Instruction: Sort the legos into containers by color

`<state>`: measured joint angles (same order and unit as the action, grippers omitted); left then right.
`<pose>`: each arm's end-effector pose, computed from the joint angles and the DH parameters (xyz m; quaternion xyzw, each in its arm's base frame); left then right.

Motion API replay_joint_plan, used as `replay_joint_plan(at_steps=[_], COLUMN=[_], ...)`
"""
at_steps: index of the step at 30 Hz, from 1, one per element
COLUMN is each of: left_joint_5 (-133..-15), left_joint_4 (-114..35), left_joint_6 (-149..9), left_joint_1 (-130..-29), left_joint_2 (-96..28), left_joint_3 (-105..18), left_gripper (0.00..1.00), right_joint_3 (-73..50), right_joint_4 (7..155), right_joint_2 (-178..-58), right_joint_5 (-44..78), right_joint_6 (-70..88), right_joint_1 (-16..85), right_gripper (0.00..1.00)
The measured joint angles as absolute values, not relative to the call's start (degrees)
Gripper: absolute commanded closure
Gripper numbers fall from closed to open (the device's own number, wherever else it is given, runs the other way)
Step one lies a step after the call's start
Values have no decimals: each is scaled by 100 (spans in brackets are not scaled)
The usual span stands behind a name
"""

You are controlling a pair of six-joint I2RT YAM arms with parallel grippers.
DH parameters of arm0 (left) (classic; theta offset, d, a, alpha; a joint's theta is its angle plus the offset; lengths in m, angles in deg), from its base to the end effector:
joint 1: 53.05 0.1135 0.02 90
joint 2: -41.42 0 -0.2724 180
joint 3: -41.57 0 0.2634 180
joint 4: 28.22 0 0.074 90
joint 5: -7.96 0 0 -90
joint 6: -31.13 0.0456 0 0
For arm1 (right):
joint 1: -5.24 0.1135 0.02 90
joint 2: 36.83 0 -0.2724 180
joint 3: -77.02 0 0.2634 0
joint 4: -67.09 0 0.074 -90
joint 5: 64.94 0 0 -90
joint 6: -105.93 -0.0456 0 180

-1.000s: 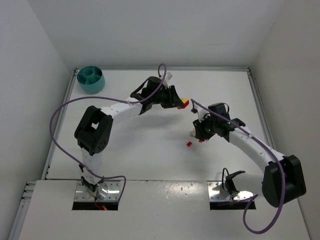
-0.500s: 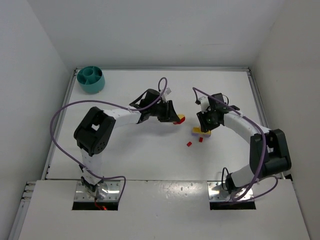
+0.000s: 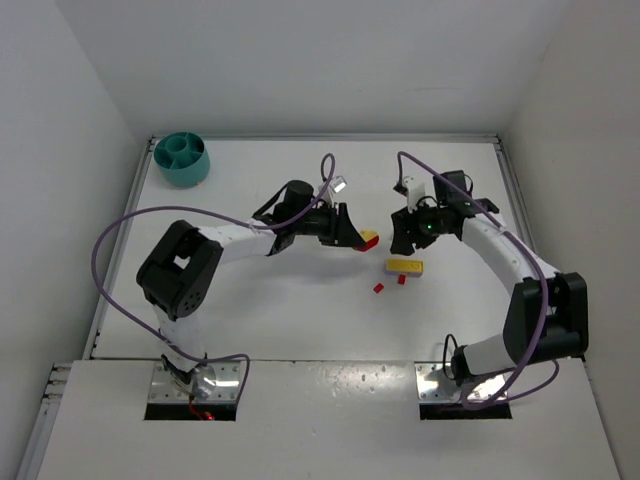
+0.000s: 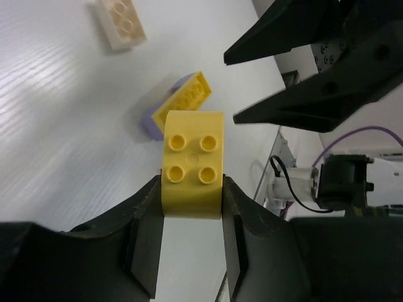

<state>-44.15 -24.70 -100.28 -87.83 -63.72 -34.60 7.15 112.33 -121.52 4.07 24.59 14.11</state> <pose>0.3297 -0.2631 0.2016 0.1268 0.8084 -0.5276 0.2281 0.3014 0.0636 0.2163 -0.1912 0.9316 0.1764 0.2537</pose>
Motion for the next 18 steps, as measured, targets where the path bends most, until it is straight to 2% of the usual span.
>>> replay_joint_plan(at_steps=[4, 9, 12, 18], left_joint_5=[-4065, -3582, -3396, -3257], left_joint_4=[-2072, -1679, -1519, -1353], left_joint_6=[-10100, -10122, -10113, -10111], left_joint_1=[-8899, -9161, -9295, -9308], left_joint_2=[-6366, -6359, -6341, -6267], left_joint_3=[-3301, -3281, -3281, -3242], left_gripper=[98, 100, 100, 100], right_joint_3=[713, 634, 636, 638], right_joint_4=[11568, 12239, 12525, 12613], right_joint_2=[-11877, -12381, -12591, -12508], right_joint_5=[-988, -2334, -2739, -3038], right_joint_6=[2846, 3246, 3410, 3528], right_joint_1=[1400, 1404, 1413, 1398], right_gripper=[41, 41, 41, 50])
